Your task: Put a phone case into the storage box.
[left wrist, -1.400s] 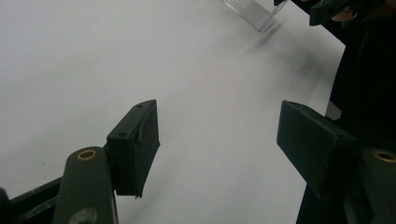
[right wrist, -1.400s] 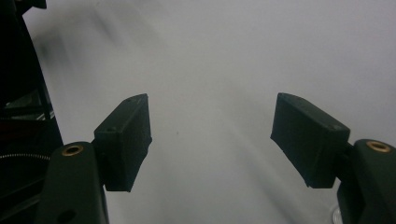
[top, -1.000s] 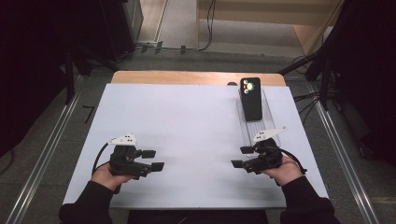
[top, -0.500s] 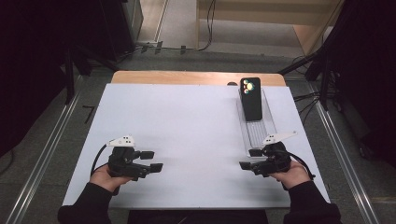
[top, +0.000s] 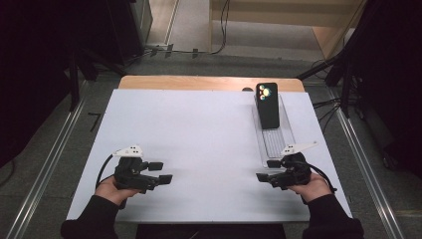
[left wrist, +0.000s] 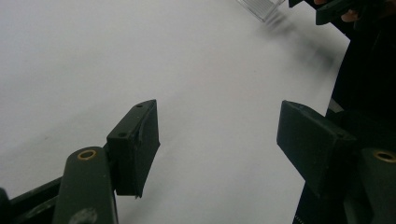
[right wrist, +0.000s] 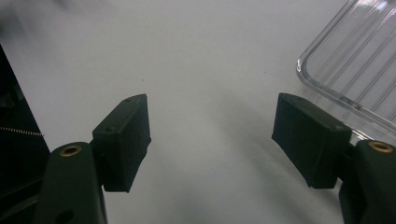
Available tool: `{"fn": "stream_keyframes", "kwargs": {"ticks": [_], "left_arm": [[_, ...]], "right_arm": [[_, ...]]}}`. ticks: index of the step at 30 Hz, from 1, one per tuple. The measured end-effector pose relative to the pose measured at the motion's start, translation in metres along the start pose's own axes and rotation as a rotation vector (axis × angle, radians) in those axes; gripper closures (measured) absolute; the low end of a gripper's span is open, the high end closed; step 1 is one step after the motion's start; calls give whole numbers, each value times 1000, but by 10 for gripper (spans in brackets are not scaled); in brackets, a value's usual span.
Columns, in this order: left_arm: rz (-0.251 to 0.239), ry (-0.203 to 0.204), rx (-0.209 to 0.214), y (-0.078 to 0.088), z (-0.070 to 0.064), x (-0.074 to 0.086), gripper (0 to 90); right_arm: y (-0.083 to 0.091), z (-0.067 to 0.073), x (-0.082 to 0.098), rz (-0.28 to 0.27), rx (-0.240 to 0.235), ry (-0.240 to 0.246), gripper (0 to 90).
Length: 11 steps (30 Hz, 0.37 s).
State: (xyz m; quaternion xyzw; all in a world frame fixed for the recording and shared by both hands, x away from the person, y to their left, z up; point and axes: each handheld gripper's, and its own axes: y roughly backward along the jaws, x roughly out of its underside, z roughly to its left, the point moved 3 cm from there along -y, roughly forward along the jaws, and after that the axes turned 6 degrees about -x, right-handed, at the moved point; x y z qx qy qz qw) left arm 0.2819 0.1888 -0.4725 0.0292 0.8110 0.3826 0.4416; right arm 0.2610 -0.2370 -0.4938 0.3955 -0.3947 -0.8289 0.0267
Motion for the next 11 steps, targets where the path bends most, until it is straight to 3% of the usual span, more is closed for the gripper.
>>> {"fn": "stream_keyframes", "kwargs": {"ticks": [11], "left_arm": [[13, -2, 5, -2, -1, 1, 296]], "right_arm": [[-2, 1, 1, 17, 0, 16, 240]]}}
